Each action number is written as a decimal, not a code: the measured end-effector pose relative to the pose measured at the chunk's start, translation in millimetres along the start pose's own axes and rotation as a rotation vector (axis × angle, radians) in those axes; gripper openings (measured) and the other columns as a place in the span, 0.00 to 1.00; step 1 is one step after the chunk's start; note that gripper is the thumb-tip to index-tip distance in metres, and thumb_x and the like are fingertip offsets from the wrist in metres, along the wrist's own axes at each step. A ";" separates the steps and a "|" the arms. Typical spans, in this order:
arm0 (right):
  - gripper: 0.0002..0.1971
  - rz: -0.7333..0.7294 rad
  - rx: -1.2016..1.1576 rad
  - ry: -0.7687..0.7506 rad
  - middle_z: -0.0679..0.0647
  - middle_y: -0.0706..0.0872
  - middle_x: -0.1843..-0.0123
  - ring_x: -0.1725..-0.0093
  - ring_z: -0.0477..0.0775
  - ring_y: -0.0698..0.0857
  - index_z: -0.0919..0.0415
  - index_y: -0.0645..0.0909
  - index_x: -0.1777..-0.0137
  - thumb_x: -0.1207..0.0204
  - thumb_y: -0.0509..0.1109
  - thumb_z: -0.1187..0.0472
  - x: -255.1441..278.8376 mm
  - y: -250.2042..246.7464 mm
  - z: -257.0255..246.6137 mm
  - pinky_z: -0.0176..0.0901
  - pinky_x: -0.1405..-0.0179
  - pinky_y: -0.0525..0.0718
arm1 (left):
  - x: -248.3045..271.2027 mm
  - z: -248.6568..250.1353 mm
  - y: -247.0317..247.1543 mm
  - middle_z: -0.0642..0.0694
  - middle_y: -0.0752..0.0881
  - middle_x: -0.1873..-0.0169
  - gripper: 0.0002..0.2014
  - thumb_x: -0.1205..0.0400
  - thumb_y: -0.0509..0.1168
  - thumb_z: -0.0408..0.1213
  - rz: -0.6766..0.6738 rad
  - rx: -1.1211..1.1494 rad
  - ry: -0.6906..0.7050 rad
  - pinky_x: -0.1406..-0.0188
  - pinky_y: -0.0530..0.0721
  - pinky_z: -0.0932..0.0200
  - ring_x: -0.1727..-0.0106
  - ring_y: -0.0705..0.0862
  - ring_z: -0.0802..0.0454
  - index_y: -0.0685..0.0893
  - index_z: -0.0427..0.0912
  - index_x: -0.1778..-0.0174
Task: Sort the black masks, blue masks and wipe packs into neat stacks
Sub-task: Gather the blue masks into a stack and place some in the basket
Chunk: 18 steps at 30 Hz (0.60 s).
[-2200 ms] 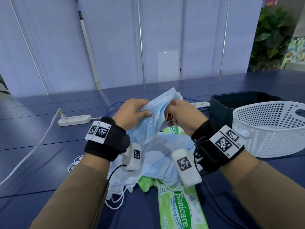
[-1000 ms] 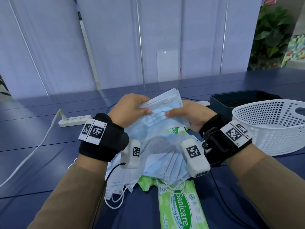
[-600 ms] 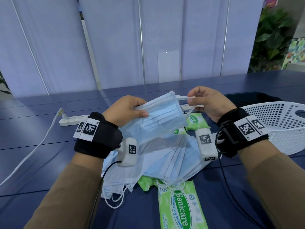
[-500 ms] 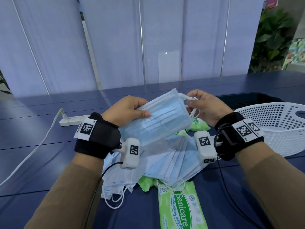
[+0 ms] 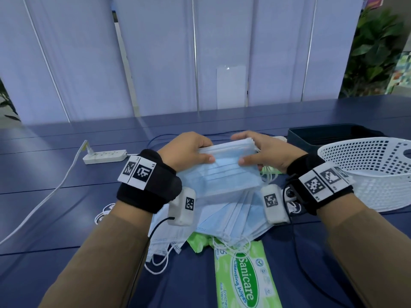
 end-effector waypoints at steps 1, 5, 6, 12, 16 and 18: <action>0.17 0.002 0.051 -0.008 0.49 0.84 0.59 0.66 0.46 0.80 0.50 0.79 0.43 0.29 0.76 0.65 -0.3 1.3 0.3 0.40 0.72 0.77 | -0.2 1.3 -1.1 0.45 0.87 0.60 0.08 0.23 0.71 0.39 0.020 -0.007 0.012 0.64 0.73 0.67 0.62 0.80 0.54 0.87 0.39 0.52; 0.08 0.146 0.049 -0.029 0.50 0.90 0.53 0.53 0.53 0.89 0.55 0.83 0.51 0.27 0.75 0.64 -2.9 -8.4 13.1 0.52 0.48 0.86 | 1.0 -23.0 -9.9 0.51 0.85 0.65 0.07 0.26 0.75 0.42 0.059 0.000 -0.050 0.69 0.72 0.77 0.65 0.80 0.57 0.86 0.45 0.57; 0.08 0.198 -0.001 -0.044 0.50 0.90 0.52 0.50 0.54 0.88 0.54 0.83 0.51 0.27 0.74 0.65 -2.8 -11.6 16.6 0.52 0.44 0.84 | 2.0 -35.3 -10.1 0.50 0.86 0.65 0.08 0.27 0.75 0.43 0.069 0.079 -0.079 0.66 0.76 0.76 0.64 0.82 0.56 0.85 0.45 0.58; 0.08 0.331 -0.120 -0.017 0.53 0.86 0.51 0.53 0.46 0.84 0.60 0.80 0.50 0.25 0.70 0.71 -7.7 0.2 39.4 0.33 0.49 0.81 | 3.9 -67.2 29.9 0.57 0.90 0.54 0.11 0.21 0.66 0.28 0.157 0.894 -0.094 0.50 0.82 0.65 0.50 0.88 0.60 0.82 0.44 0.45; 0.10 0.218 -0.135 0.082 0.53 0.85 0.45 0.42 0.53 0.82 0.53 0.80 0.47 0.24 0.70 0.68 -10.8 6.1 51.7 0.51 0.32 0.77 | -1.2 -74.3 40.8 0.52 0.84 0.49 0.23 0.31 0.76 0.38 0.083 0.937 -0.130 0.50 0.83 0.65 0.50 0.85 0.58 0.75 0.48 0.44; 0.13 0.197 -0.174 0.072 0.52 0.85 0.44 0.41 0.54 0.82 0.55 0.77 0.42 0.23 0.69 0.69 -10.2 5.3 51.4 0.52 0.30 0.76 | -2.7 -71.9 36.6 0.53 0.78 0.45 0.28 0.28 0.74 0.36 0.116 0.804 -0.091 0.48 0.79 0.70 0.47 0.83 0.63 0.70 0.52 0.35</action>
Point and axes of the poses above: each hand's wrist, its own x-axis away from the middle knuckle, its own y-axis out of the palm, z = x × y, the point moved 2 cm from there along -x, towards the middle knuckle
